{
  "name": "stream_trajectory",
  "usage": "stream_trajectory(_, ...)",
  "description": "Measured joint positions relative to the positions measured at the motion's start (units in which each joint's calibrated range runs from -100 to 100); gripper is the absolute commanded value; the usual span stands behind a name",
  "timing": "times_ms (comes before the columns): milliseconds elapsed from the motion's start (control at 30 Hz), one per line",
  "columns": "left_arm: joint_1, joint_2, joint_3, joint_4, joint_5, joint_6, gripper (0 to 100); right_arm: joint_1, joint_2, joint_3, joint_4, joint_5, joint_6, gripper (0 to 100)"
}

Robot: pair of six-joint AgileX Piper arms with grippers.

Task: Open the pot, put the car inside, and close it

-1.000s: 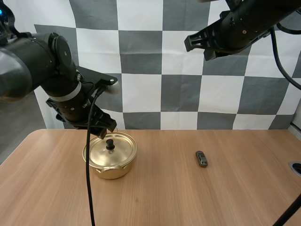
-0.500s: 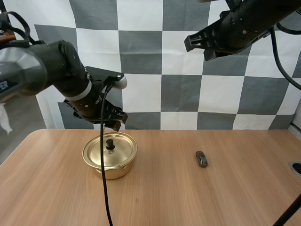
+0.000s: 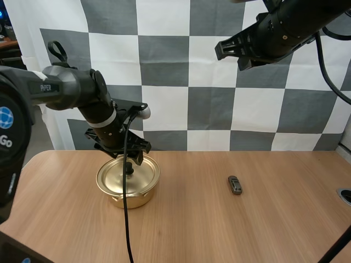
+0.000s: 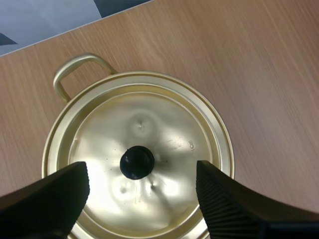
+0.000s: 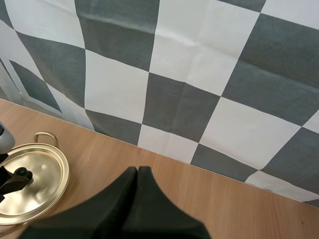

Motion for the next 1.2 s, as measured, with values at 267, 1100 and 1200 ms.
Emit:
stream_trajectory(267, 0.00, 4.07, 0.00, 0.11, -2.89, 0.00, 100, 0.00, -0.14, 0.00, 0.00, 0.00, 0.00, 0)
stream_trajectory(1100, 0.00, 9.41, 0.00, 2.42, -5.77, 0.00, 100, 0.00, -0.14, 0.00, 1.19, 0.00, 0.00, 0)
stream_trajectory(1200, 0.00, 9.41, 0.00, 2.42, -5.77, 0.00, 100, 0.00, -0.14, 0.00, 1.19, 0.00, 0.00, 0)
